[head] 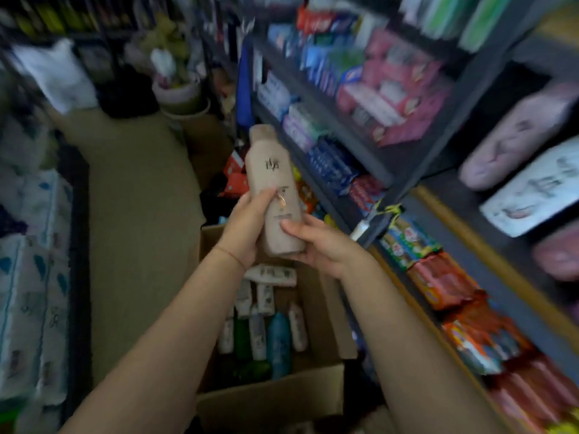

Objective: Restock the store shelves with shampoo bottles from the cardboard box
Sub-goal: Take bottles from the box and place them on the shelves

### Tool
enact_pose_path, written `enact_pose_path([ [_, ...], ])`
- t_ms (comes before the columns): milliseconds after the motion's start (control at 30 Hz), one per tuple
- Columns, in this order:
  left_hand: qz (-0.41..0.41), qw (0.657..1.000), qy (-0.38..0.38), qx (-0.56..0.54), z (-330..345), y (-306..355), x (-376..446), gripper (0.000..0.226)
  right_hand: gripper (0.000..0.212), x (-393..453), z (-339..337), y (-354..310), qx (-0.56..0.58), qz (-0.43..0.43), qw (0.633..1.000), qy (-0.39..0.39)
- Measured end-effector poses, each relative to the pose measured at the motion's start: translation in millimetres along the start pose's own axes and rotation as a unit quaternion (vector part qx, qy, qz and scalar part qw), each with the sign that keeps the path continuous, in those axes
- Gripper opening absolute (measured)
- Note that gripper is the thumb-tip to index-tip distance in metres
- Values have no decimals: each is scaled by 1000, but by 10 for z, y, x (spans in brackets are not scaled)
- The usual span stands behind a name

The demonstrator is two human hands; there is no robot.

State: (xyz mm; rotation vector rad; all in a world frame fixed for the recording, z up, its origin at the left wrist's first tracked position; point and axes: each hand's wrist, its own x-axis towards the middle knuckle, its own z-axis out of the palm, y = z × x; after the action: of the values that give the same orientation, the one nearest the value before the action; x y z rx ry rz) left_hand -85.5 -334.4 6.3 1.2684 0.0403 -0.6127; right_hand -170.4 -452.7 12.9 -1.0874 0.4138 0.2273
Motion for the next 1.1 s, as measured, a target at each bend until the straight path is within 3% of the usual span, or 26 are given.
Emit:
enact_pose_path([
  [100, 105, 991, -73, -31, 560, 580, -388, 37, 39, -600, 77, -591, -69, -109, 992, -9],
  [200, 178, 972, -152, -13, 1041, 1032, -841, 51, 42, -1170, 112, -1050, -163, -203, 965, 32],
  [400, 225, 939, -247, 86, 1797, 1169, -1338, 63, 36, -1970, -148, -1343, -249, -334, 896, 157],
  [567, 221, 903, -331, 164, 2338, 690, -1450, 49, 57, -2439, -729, -1146, -298, -355, 840, 281],
  [733, 232, 856, -373, 271, 2713, 161, -1421, 76, 48, -2697, -1234, -814, -309, -354, 778, 416],
  [833, 223, 829, -398, 324, 2800, -114, -1357, 74, 55, -2801, -1386, -644, -348, -351, 740, 456],
  [967, 223, 816, -419, 332, 2864, -343, -1317, 75, 52, -2816, -1472, -485, -310, -350, 733, 494],
  [1100, 225, 824, -422, 304, 2905, -250, -1405, 75, 42, -2837, -1483, -558, -307, -334, 729, 512],
])
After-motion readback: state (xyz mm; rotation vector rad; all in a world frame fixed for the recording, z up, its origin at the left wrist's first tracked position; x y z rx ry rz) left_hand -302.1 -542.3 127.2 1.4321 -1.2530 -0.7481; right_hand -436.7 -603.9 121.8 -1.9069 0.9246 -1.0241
